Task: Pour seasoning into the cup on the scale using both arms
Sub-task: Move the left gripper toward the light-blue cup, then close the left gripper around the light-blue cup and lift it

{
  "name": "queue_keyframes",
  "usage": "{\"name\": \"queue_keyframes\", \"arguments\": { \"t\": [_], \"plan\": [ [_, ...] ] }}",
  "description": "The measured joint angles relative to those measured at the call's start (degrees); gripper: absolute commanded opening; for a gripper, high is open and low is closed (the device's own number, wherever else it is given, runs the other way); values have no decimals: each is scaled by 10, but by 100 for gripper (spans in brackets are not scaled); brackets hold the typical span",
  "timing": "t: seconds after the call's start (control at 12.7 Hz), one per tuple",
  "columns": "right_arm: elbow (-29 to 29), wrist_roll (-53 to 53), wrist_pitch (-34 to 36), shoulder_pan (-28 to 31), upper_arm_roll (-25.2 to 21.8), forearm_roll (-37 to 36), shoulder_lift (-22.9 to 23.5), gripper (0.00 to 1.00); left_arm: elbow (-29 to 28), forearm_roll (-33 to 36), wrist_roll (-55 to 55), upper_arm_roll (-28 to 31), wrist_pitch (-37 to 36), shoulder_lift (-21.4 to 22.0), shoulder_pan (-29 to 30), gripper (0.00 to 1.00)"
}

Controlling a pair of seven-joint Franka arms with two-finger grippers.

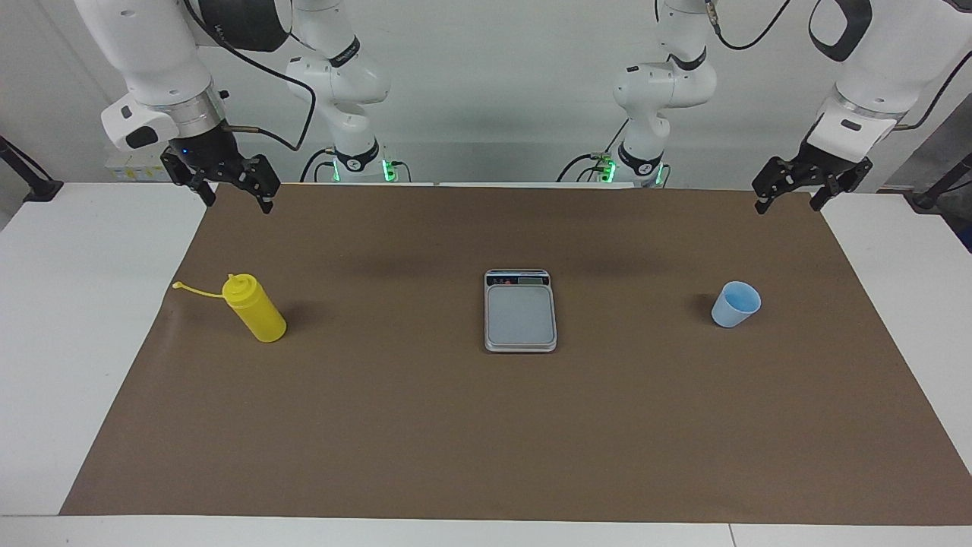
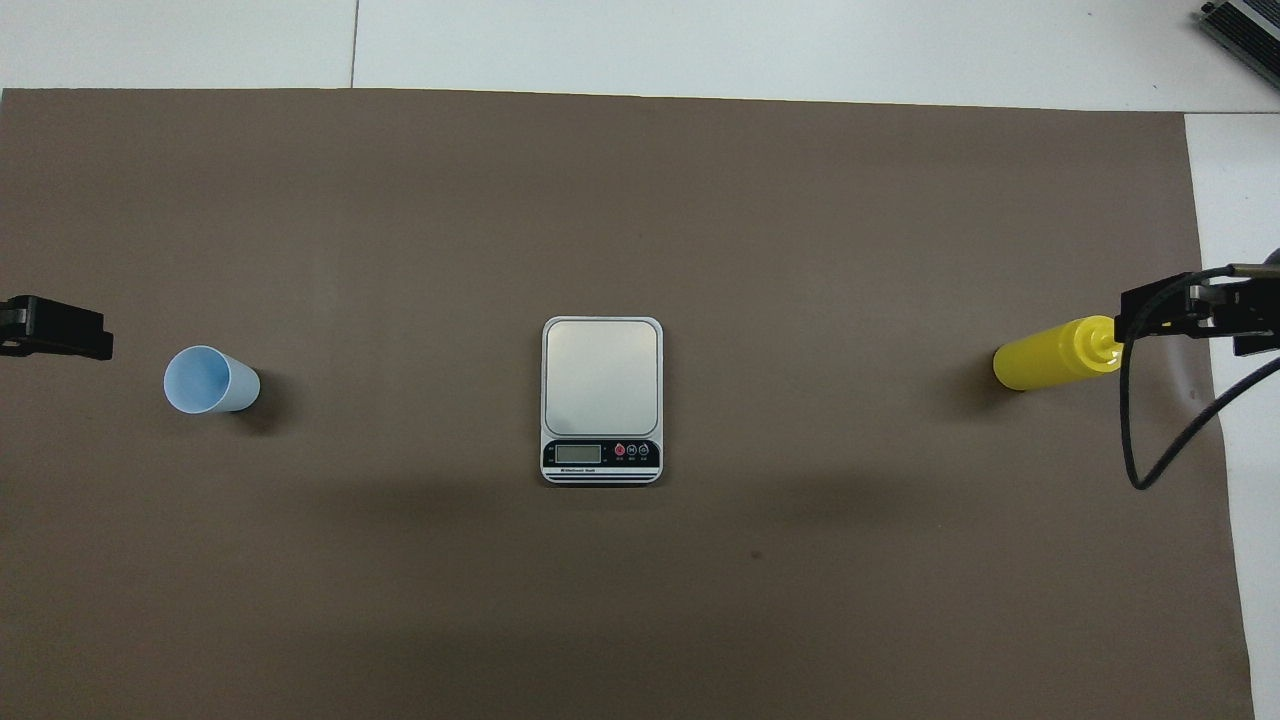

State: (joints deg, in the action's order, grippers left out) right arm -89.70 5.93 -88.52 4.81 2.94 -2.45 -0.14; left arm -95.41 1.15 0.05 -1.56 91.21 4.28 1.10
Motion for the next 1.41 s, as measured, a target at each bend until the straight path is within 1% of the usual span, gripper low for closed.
{"name": "queue_keyframes", "arguments": {
  "t": [0.55, 0.71, 0.79, 1.18, 1.41],
  "plan": [
    [0, 0, 0, 0, 0, 0, 0, 100, -7, -3, 0, 1, -10, 0, 0, 100],
    [0, 0, 0, 0, 0, 0, 0, 100, -19, -14, 3, 5, -6, 0, 0, 100],
    [0, 0, 0, 0, 0, 0, 0, 100, -34, -17, 5, 6, 5, 1, 0, 100],
    [0, 0, 0, 0, 0, 0, 0, 100, -131, -22, 40, 6, 114, 0, 0, 100],
    [0, 0, 0, 0, 0, 0, 0, 100, -182, -23, 59, 5, 210, -22, -1, 100]
  ]
}}
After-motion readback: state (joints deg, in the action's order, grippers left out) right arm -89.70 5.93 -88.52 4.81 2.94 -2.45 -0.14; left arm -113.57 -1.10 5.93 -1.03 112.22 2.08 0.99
